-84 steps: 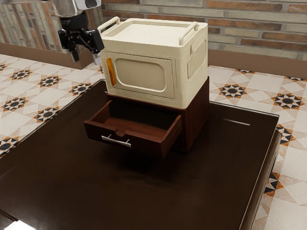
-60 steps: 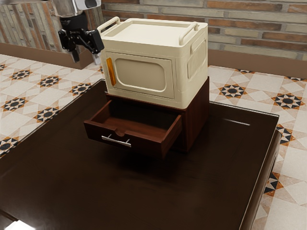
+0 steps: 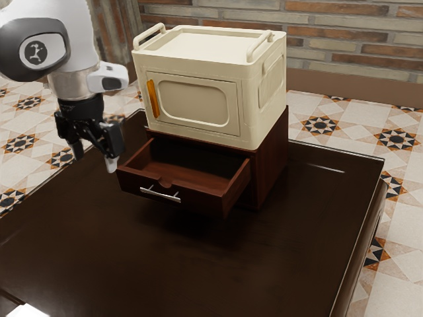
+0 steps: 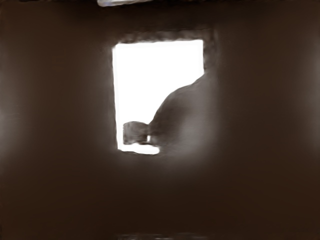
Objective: Push the drawer handle with one arm to close the drawer
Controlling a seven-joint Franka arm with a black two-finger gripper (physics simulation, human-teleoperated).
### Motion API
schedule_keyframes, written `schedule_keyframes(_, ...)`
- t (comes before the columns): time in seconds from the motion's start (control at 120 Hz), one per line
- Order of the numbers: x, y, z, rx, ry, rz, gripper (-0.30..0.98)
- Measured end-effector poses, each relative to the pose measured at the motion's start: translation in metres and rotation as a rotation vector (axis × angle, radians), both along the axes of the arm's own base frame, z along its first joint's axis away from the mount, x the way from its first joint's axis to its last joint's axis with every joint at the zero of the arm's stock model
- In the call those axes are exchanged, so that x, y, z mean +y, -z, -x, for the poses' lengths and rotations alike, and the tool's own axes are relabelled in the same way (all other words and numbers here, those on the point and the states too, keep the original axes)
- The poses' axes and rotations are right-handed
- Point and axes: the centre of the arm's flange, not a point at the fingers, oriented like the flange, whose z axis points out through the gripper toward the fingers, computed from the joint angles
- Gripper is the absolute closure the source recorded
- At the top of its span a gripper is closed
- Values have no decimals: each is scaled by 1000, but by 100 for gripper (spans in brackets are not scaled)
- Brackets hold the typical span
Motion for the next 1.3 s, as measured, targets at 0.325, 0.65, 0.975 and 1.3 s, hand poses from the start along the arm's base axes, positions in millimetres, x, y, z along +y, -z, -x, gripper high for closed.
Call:
schedule_keyframes(0.325,-27,129,-58,-75,17,-14,58)
schedule_keyframes(0.65,-18,162,-93,-162,-46,23,76)
schedule_keyframes(0.975,-22,181,-124,-185,-55,42,78)
schedule_keyframes(1.3,-14,174,-155,-212,-59,28,78)
